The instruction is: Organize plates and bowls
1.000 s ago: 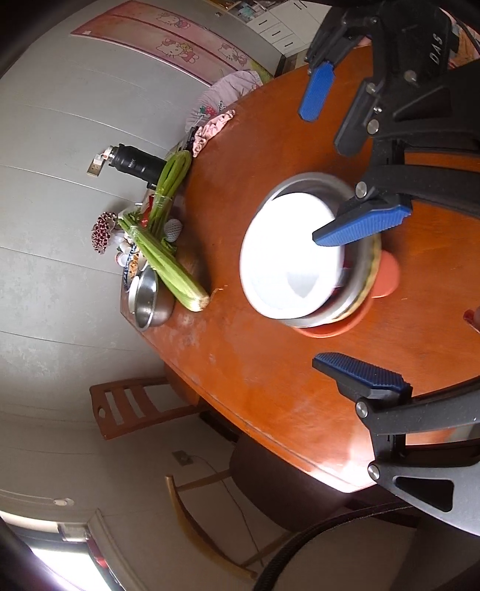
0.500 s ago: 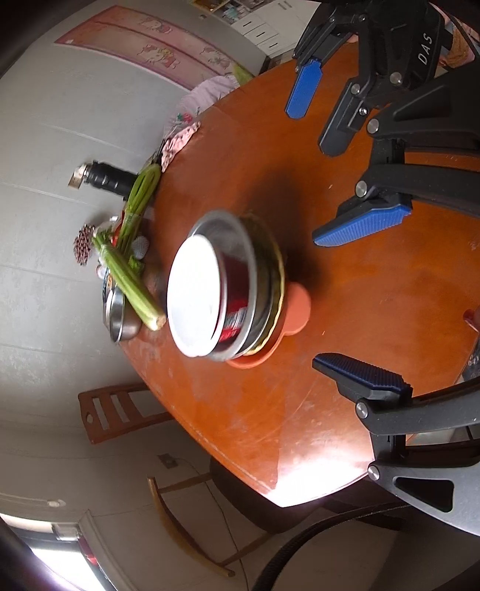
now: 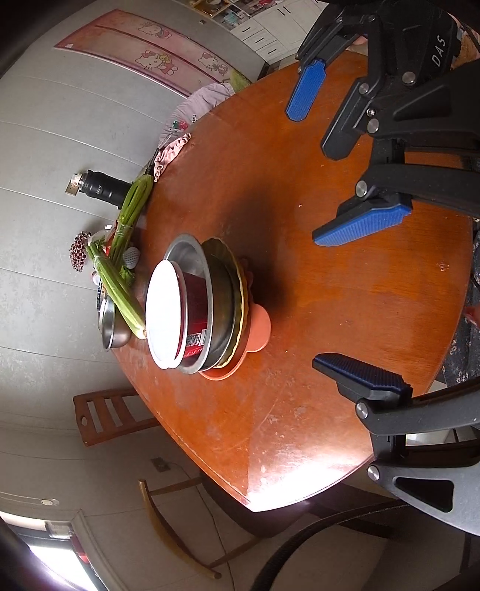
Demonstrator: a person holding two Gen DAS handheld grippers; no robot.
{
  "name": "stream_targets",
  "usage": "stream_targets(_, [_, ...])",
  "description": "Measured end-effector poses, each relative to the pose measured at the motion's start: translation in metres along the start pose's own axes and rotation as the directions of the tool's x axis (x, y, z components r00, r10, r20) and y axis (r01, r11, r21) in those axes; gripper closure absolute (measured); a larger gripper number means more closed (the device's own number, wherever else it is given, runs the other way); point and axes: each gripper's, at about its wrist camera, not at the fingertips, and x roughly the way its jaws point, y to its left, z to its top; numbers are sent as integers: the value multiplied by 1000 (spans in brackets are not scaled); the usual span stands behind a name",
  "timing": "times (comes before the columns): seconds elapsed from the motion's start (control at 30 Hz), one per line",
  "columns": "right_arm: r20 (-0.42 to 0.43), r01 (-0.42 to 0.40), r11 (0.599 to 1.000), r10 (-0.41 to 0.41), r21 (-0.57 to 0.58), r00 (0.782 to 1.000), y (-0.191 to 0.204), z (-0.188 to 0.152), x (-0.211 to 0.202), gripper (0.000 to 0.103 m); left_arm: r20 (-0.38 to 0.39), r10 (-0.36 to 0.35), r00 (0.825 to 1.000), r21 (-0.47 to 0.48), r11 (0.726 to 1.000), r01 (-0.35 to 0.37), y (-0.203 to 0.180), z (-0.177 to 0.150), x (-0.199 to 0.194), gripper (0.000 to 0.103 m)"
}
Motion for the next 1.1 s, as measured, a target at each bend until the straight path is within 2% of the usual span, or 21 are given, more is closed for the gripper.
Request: stream_targets(1.1, [14, 5, 1000, -5, 8, 1000, 4, -9, -7, 30, 3, -1, 1000, 7, 1000, 1, -4, -8, -4, 43])
